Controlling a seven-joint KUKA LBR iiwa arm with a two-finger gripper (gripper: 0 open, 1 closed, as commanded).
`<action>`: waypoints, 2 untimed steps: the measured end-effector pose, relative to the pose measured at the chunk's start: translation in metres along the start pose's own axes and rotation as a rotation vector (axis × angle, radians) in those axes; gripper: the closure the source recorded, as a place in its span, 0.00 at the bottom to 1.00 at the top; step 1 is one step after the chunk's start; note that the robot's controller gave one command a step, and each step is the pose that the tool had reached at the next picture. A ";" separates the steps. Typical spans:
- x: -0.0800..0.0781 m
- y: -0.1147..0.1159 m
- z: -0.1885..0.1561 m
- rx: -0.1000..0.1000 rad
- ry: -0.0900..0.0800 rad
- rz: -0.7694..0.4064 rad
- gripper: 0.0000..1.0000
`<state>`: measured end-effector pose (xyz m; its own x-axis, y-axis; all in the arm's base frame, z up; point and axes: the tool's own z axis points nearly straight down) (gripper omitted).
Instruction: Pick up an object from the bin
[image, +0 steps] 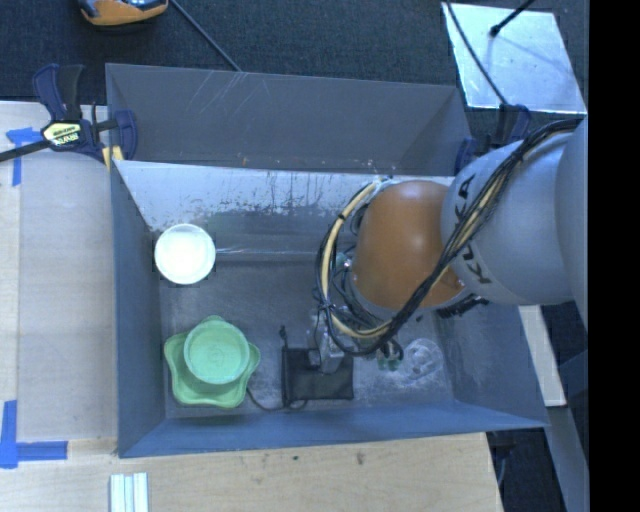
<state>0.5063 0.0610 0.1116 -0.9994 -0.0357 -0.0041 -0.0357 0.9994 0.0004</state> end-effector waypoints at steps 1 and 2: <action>0.001 0.000 -0.011 0.000 0.008 0.000 1.00; 0.000 0.000 -0.027 0.000 0.003 0.000 1.00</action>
Offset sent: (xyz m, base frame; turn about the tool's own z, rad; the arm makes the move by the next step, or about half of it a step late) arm 0.0001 0.0001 0.0521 0.0000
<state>0.5060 0.0610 0.1390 -0.9994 -0.0356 -0.0008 -0.0356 0.9994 0.0005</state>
